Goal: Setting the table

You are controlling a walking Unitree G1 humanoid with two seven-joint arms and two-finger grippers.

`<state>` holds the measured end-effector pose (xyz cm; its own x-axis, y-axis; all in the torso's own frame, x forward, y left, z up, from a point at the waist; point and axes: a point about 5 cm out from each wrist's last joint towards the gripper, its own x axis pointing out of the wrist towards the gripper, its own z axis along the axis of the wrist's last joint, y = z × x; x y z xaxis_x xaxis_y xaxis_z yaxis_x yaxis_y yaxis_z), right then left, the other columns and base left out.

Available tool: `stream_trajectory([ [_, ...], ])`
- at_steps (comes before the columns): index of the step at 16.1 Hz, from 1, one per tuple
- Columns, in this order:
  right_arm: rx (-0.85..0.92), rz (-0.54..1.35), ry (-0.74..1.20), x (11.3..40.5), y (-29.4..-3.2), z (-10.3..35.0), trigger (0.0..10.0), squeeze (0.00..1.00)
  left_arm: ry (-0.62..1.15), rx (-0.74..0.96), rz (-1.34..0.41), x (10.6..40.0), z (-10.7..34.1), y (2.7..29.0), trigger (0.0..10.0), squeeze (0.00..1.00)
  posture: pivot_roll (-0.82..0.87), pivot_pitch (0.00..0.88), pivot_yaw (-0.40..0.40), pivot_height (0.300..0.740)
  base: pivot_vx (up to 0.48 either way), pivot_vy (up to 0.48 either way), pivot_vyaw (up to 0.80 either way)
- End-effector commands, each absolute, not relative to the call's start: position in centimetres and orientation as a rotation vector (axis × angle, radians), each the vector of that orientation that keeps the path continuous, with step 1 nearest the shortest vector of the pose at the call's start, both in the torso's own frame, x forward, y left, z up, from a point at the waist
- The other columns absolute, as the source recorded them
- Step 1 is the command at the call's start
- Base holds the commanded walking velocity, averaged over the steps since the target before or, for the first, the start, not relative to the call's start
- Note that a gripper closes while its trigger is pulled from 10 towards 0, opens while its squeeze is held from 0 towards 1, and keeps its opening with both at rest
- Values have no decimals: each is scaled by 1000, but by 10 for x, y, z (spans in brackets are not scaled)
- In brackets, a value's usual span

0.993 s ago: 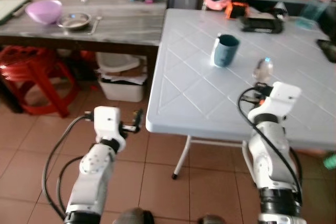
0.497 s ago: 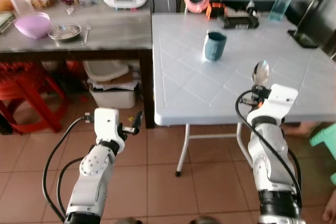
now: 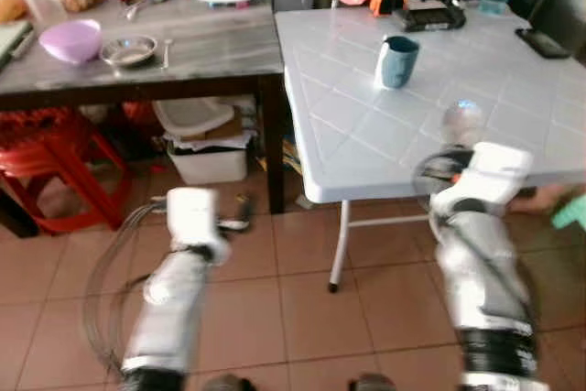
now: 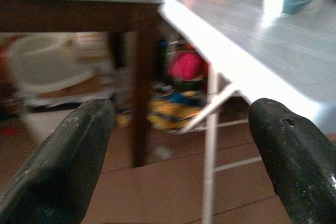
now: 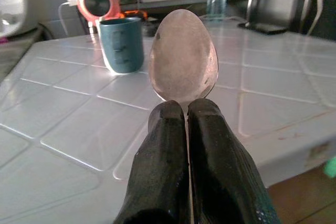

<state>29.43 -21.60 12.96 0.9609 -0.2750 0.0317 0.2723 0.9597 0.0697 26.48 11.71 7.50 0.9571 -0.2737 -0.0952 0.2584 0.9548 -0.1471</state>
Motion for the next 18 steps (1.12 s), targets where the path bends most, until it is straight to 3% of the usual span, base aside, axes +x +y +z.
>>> stream_trajectory([
  [1, 79, -249, -55, 297, -207, 133, 10000, 0, 120, -108, -247, 265, 74, 127, 10000, 0, -36, 0, 30, 740, 0, 371, 0],
  [18, 74, -236, -51, 296, -204, 131, 10000, 0, 121, -106, -249, 265, 74, 127, 10000, 0, -34, 0, 31, 740, 0, 473, 0],
])
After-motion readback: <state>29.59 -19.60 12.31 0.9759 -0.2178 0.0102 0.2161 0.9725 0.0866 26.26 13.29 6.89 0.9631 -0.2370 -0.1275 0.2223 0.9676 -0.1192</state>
